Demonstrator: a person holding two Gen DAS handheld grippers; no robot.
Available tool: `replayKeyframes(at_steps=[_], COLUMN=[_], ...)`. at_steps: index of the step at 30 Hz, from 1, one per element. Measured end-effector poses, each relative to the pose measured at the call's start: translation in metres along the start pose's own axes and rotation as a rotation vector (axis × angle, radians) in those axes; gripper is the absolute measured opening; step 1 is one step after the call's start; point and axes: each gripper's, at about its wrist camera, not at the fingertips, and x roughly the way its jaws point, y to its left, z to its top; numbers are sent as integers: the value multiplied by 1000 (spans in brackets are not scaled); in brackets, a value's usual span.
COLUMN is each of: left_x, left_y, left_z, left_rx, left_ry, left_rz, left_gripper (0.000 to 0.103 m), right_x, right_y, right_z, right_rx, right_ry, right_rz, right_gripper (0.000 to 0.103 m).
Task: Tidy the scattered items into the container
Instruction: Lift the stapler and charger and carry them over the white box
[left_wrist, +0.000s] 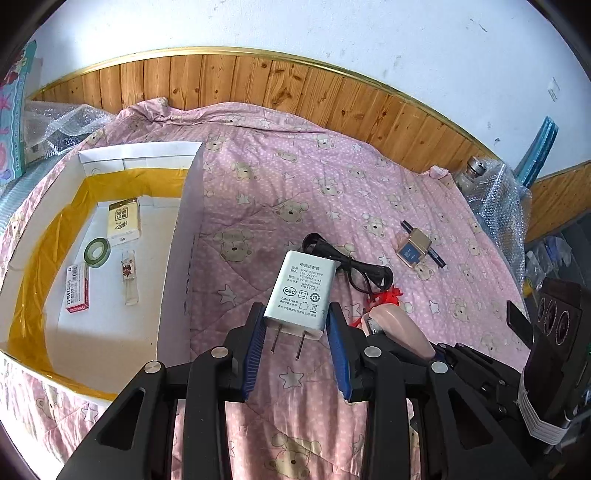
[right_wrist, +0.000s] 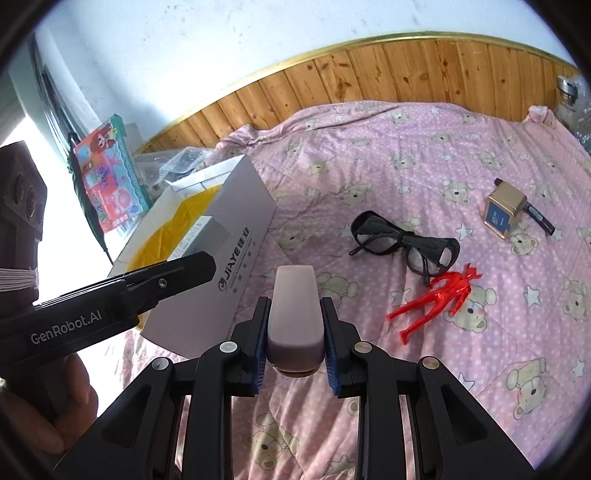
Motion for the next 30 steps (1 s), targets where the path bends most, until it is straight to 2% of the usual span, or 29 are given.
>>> replayKeyframes(at_steps=[12,30], left_x=[-44,-90], left_y=[10,49], left_z=[-16,-28], left_rx=[-25,-77], left_ry=[-60,-125], left_rz=[-19,-46], left_gripper=[34,34], right_x=[-23,-31], right_y=[34,94], right_z=[-4,-3], right_rx=[-57,-154], right_ry=[-32,-42], right_rz=[21,42], right_gripper=[27,27])
